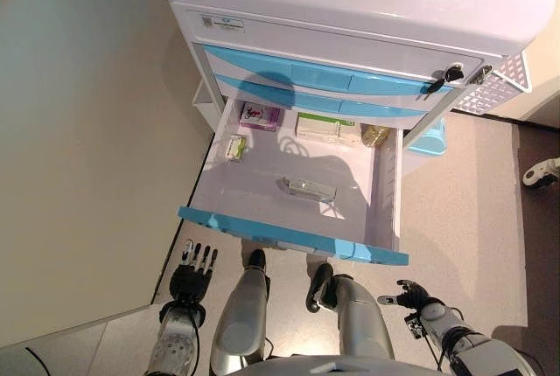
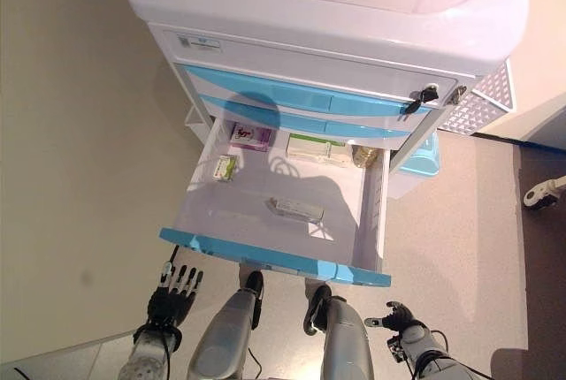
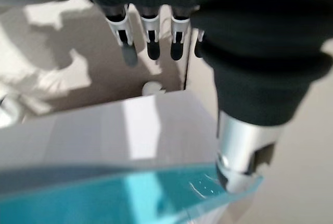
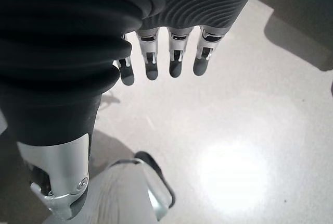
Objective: Open the drawer and pick up the medicine
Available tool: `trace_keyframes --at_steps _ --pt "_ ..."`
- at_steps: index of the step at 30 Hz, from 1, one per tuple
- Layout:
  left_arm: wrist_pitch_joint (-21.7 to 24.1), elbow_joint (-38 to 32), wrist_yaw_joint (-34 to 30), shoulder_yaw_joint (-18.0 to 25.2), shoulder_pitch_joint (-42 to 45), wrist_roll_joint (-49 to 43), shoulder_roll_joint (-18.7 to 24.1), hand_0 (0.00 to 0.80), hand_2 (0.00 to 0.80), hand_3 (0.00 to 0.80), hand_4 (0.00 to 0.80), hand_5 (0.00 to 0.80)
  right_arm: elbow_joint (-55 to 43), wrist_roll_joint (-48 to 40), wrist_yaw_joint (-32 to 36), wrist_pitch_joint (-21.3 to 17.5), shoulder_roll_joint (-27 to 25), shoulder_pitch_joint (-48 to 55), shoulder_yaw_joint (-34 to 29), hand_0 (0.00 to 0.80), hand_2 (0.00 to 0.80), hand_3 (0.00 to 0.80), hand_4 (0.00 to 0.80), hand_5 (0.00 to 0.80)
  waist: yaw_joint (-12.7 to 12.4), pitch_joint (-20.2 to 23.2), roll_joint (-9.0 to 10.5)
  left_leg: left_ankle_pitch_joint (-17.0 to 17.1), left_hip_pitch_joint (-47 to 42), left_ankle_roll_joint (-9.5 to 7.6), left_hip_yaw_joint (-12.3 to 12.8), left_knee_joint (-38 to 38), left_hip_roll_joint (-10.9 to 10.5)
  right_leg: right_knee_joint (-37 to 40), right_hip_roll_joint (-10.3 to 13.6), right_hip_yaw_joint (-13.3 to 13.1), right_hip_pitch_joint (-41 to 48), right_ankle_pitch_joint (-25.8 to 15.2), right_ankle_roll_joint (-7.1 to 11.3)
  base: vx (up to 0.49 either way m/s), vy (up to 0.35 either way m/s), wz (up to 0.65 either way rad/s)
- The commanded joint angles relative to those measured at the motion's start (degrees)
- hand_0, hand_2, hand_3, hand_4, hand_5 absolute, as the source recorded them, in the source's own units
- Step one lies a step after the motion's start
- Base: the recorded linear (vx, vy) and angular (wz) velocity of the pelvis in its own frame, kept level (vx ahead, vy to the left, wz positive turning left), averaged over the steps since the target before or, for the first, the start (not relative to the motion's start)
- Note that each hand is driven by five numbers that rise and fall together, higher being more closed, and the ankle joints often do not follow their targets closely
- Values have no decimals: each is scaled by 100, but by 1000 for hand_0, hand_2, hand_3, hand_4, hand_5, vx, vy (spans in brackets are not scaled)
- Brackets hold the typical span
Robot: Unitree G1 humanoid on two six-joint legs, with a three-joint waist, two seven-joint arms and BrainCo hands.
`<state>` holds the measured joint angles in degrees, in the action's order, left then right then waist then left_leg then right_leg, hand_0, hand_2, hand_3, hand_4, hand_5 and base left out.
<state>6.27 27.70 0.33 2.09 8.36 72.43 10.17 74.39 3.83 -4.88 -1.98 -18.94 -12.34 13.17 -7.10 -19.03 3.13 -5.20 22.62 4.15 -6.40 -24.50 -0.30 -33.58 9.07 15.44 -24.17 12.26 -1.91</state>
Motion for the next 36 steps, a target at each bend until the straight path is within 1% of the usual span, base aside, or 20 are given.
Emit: trace_keyframes --at_steps 1,5,7,8,11,12,13,14,15,18,19,24,26,28,29,31,33,34,35,36 --pt "329 -339 169 141 149 -927 67 0 0 0 0 0 -13 -97 -203 -21 -221 100 -58 0 0 0 0 0 31 100 28 -191 271 -579 360 -252 -195 200 -38 -293 155 -408 469 33 9 2" --pt "317 134 234 234 3 -1738 262 0 0 0 0 0 82 -113 -252 -23 -236 72 -66 0 0 0 0 0 32 132 27 -185 246 -572 371 -189 -197 273 -51 -330 165 -417 460 23 10 1" --pt "253 510 294 196 -100 -2544 464 0 0 0 0 0 151 -100 -279 -24 -248 59 -40 0 0 0 0 0 38 163 13 -172 220 -570 392 -129 -187 328 -58 -351 163 -438 461 24 25 -1" --pt "222 1026 317 137 -208 -3254 639 0 0 0 0 0 131 -94 -320 -51 -299 58 -31 0 0 0 0 0 67 211 5 -147 194 -571 416 -46 -189 418 -75 -397 174 -480 478 49 58 -5" --pt "173 1750 316 121 -396 -3720 761 0 0 0 0 0 144 -108 -317 -77 -352 55 -29 0 0 0 0 0 108 276 8 -124 159 -571 448 35 -187 538 -96 -451 196 -534 494 11 49 -11" --pt "168 2188 334 91 -557 -4122 848 0 0 0 0 0 196 -150 -314 -102 -420 61 -72 0 0 0 0 0 158 358 10 65 162 -590 510 224 -182 771 -109 -464 188 -745 478 -5 89 -16" --pt "173 2478 326 55 -644 -4327 895 0 0 0 0 0 221 -197 -301 -110 -470 57 -126 0 0 0 0 0 182 394 9 80 93 -587 528 321 -180 869 -123 -506 231 -783 492 -19 72 -19" --pt "174 2479 325 55 -645 -4327 895 0 0 0 0 0 221 -197 -301 -110 -470 57 -126 0 0 0 0 0 181 394 9 80 92 -587 528 322 -180 869 -124 -506 231 -783 492 66 85 -28" --pt "71 3282 291 30 -891 -4701 951 0 0 0 0 0 295 -334 -242 -132 -572 54 -252 0 0 0 0 0 261 455 12 121 -70 -577 601 523 -185 1071 -148 -579 348 -875 532 44 60 -25" --pt "51 3676 235 -5 -1018 -4885 970 0 0 0 0 0 294 -420 -204 -153 -677 47 -337 0 0 0 0 0 324 500 -1 161 -229 -566 663 712 -191 1252 -157 -643 462 -940 559 65 85 -27" --pt "5 4077 175 -14 -1102 -5150 1029 0 0 0 0 0 193 -638 -159 -206 -761 50 -500 0 0 0 0 0 390 554 -7 198 -404 -557 739 898 -196 1423 -181 -708 579 -1020 601 74 83 -30" --pt "-99 4571 15 14 -1091 -5541 1077 0 0 0 0 0 -157 -1142 -19 -319 -932 65 -834 0 0 0 0 0 502 740 -20 312 -779 -540 887 1373 -220 1856 -255 -853 840 -1197 707 92 71 -32" --pt "-119 4664 -61 38 -1032 -5687 1056 0 0 0 0 0 -630 -1199 116 -388 -1033 136 -863 0 0 0 0 0 553 811 -24 358 -978 -528 965 1578 -213 2018 -279 -925 958 -1268 748 86 57 -31" --pt "-186 4852 -121 132 -883 -5918 1013 0 0 0 0 0 -2009 -1068 245 -430 -1349 351 -931 0 0 0 0 0 636 928 -4 407 -1232 -518 1092 1847 -193 2251 -316 -1015 1112 -1356 810 95 66 -35" --pt "-186 4852 -121 132 -883 -5918 1013 0 0 0 0 0 -2009 -1068 245 -430 -1349 351 -932 0 0 0 0 0 635 931 -4 407 -1230 -518 1092 1848 -193 2252 -317 -1015 1109 -1357 810 64 33 -34" --pt "-251 4976 -181 319 -716 -5994 917 0 0 0 0 0 -3503 -1170 630 -467 -1614 916 -1093 0 0 0 0 0 715 1064 28 445 -1429 -507 1168 2046 -166 2443 -339 -1073 1261 -1404 856 107 45 -25" --pt "-250 5017 -214 362 -668 -6057 889 0 0 0 0 0 -3929 -1265 837 -467 -1692 1136 -1158 0 0 0 0 0 722 1116 35 457 -1512 -498 1187 2114 -162 2509 -341 -1083 1335 -1423 869 77 24 -15" --pt "-255 5038 -243 397 -626 -6119 868 0 0 0 0 0 -4321 -1411 1109 -457 -1800 1313 -1203 0 0 0 0 0 736 1165 45 465 -1568 -491 1204 2165 -160 2559 -345 -1078 1385 -1428 878 98 16 -8" --pt "-249 5028 -353 440 -532 -6174 822 0 0 0 0 0 -5122 -2198 1737 -411 -1957 1654 -1269 0 0 0 0 0 760 1276 67 482 -1674 -464 1230 2254 -156 2683 -344 -1073 1501 -1454 902 125 20 -17" --pt "-226 5038 -402 446 -519 -6198 811 0 0 0 0 0 -5339 -2574 2027 -380 -2010 1805 -1235 0 0 0 0 0 760 1324 71 490 -1721 -453 1232 2300 -153 2733 -346 -1062 1555 -1447 907 129 21 -11"
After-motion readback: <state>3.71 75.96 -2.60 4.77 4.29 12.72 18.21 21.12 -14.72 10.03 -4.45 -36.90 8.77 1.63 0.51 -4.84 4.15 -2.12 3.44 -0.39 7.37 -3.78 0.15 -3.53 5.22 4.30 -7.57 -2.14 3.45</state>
